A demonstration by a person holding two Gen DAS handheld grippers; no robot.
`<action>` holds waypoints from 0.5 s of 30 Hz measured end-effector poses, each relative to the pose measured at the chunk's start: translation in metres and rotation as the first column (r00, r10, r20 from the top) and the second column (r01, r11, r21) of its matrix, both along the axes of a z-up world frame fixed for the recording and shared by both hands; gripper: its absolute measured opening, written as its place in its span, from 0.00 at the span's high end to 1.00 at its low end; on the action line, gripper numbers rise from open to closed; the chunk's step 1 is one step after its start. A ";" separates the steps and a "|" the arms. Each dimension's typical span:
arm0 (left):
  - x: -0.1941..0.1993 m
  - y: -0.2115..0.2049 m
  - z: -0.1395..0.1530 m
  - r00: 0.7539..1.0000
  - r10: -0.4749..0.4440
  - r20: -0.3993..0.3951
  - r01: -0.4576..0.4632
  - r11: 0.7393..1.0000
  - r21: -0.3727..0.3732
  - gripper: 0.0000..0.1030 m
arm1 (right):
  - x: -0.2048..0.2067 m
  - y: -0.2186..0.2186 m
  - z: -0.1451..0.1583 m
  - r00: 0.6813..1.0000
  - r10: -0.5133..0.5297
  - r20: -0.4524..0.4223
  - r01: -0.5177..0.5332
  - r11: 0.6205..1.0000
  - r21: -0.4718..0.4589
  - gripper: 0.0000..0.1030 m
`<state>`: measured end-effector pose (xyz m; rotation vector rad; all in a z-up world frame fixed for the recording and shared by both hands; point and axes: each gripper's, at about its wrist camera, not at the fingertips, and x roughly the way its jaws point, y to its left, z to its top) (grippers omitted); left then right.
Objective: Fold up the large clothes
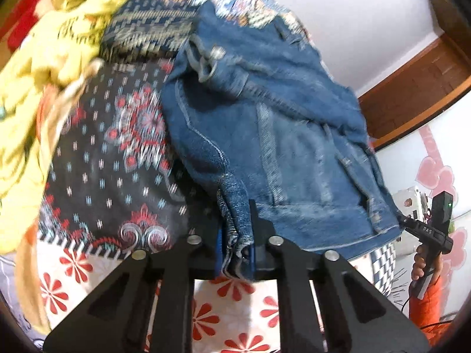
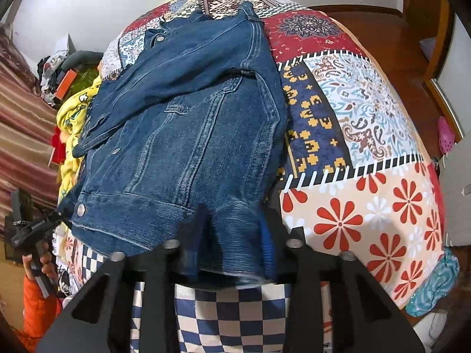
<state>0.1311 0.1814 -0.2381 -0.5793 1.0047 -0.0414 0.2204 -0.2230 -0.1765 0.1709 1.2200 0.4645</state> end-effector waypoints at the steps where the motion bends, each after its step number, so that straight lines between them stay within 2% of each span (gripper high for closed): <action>1: 0.001 0.001 0.008 1.000 -0.001 0.018 0.001 1.000 0.007 0.89 | 0.002 0.000 0.003 1.000 0.005 0.002 -0.005 1.000 0.012 0.82; 2: 0.004 0.002 0.017 0.999 -0.002 0.038 0.002 1.000 0.012 0.90 | 0.004 0.001 0.007 1.000 0.011 0.004 -0.011 1.000 0.023 0.86; 9: 0.044 0.013 0.077 0.982 -0.022 0.190 0.023 1.000 -0.004 0.90 | 0.028 0.020 0.053 0.988 0.075 0.137 -0.083 0.995 0.052 0.88; 15: 0.111 0.036 0.119 0.962 -0.018 0.273 0.018 1.000 0.000 0.91 | 0.081 0.044 0.099 0.957 0.074 0.282 -0.091 0.995 0.050 0.89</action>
